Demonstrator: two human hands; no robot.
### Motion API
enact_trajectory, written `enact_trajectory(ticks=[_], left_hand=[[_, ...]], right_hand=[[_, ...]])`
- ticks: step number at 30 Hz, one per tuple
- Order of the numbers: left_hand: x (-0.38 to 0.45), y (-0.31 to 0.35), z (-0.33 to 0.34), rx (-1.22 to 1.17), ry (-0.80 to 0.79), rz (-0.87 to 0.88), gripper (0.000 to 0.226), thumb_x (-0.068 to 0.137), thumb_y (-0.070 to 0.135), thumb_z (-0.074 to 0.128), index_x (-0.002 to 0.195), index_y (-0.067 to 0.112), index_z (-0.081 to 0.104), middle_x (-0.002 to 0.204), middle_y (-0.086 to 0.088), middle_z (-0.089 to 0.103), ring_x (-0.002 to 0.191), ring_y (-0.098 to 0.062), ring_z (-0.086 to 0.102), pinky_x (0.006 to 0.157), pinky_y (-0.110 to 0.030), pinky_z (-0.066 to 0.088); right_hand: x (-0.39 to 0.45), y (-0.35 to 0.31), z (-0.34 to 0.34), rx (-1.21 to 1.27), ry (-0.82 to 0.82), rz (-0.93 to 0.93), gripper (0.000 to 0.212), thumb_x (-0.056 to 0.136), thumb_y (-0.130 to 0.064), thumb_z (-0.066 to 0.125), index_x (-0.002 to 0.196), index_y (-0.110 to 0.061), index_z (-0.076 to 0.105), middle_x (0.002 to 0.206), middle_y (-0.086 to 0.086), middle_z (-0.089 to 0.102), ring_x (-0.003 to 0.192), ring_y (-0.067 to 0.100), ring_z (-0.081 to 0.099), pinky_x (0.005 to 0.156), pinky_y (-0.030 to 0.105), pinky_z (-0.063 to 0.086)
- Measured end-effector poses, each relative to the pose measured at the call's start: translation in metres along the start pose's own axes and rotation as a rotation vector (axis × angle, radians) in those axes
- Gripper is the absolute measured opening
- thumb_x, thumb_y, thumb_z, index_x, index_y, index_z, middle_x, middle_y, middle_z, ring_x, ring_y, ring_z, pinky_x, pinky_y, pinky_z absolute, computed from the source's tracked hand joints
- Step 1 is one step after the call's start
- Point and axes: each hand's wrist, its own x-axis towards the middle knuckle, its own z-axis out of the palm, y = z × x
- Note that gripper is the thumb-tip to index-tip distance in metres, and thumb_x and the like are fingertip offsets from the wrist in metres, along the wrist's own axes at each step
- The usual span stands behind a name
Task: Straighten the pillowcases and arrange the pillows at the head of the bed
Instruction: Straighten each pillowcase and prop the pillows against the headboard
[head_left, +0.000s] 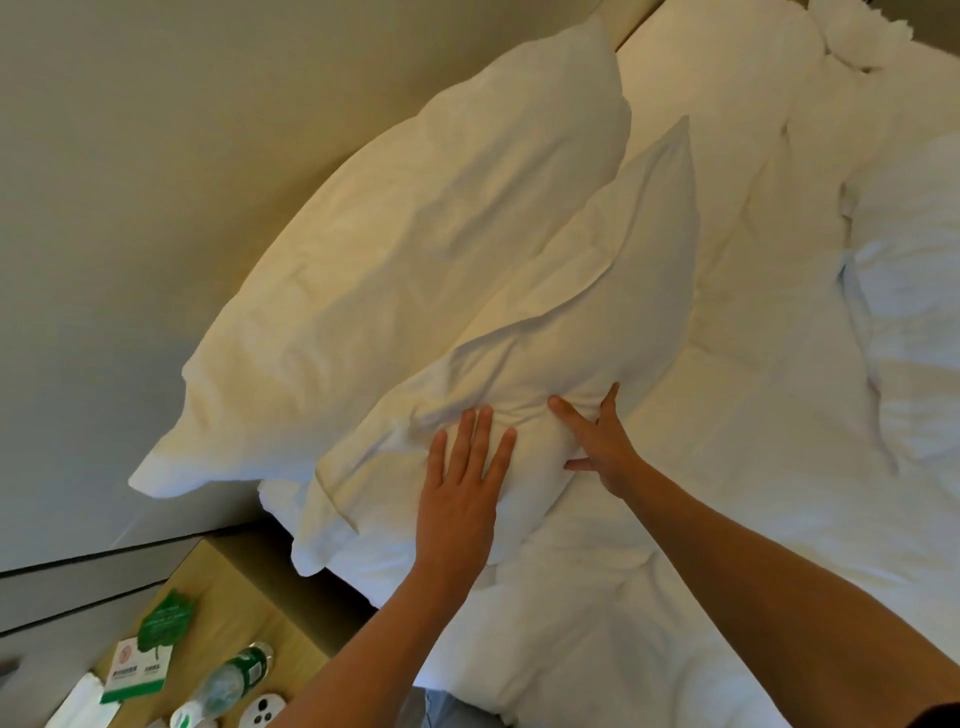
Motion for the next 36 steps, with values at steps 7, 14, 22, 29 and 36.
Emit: enact_trajectory(ticks=[7, 14, 22, 29, 36], left_hand=[[0.041, -0.058, -0.010, 0.057, 0.050, -0.036, 0.077, 0.091, 0.009, 0.029, 0.164, 0.021, 0.009, 0.171, -0.014, -0.003, 0.158, -0.035, 0.002, 0.124, -0.052, -0.008], [0.066, -0.078, -0.012, 0.007, -0.005, -0.072, 0.095, 0.088, 0.013, 0.063, 0.164, 0.024, 0.007, 0.172, -0.012, -0.002, 0.158, -0.030, 0.006, 0.123, -0.048, 0.013], [0.053, -0.070, -0.026, -0.022, -0.184, -0.055, 0.104, 0.082, 0.029, 0.073, 0.164, 0.026, 0.007, 0.172, -0.009, -0.002, 0.158, -0.027, 0.009, 0.124, -0.043, 0.019], [0.037, -0.065, -0.051, -0.091, -0.218, 0.025, 0.084, 0.091, 0.035, 0.063, 0.163, 0.023, 0.020, 0.172, -0.008, -0.002, 0.158, -0.025, 0.006, 0.126, -0.040, 0.008], [0.024, -0.066, -0.065, -0.108, -0.254, 0.080, 0.073, 0.098, 0.048, 0.053, 0.161, 0.024, 0.025, 0.172, -0.009, 0.000, 0.159, -0.025, 0.003, 0.127, -0.040, 0.008]], right_hand=[[0.031, -0.045, 0.056, 0.069, -0.013, -0.125, 0.128, 0.062, -0.064, 0.092, 0.163, -0.049, 0.015, 0.161, -0.003, 0.040, 0.139, 0.026, 0.049, 0.087, 0.055, 0.064], [0.048, -0.073, 0.078, -0.034, 0.084, -0.051, 0.145, 0.043, -0.076, 0.091, 0.163, -0.043, 0.017, 0.160, 0.000, 0.041, 0.141, 0.033, 0.046, 0.089, 0.061, 0.061], [0.022, -0.068, 0.064, -0.237, 0.177, -0.131, 0.123, 0.068, -0.071, 0.084, 0.165, -0.026, 0.024, 0.163, 0.006, 0.043, 0.145, 0.035, 0.046, 0.109, 0.056, 0.051], [-0.015, -0.062, 0.067, -0.413, 0.171, -0.188, 0.089, 0.096, -0.058, 0.064, 0.163, -0.014, 0.028, 0.166, 0.012, 0.039, 0.150, 0.036, 0.041, 0.122, 0.047, 0.037], [-0.066, -0.036, 0.062, -0.619, 0.039, -0.209, 0.075, 0.103, -0.048, 0.059, 0.164, -0.017, 0.029, 0.163, 0.012, 0.043, 0.146, 0.032, 0.046, 0.119, 0.042, 0.039]])
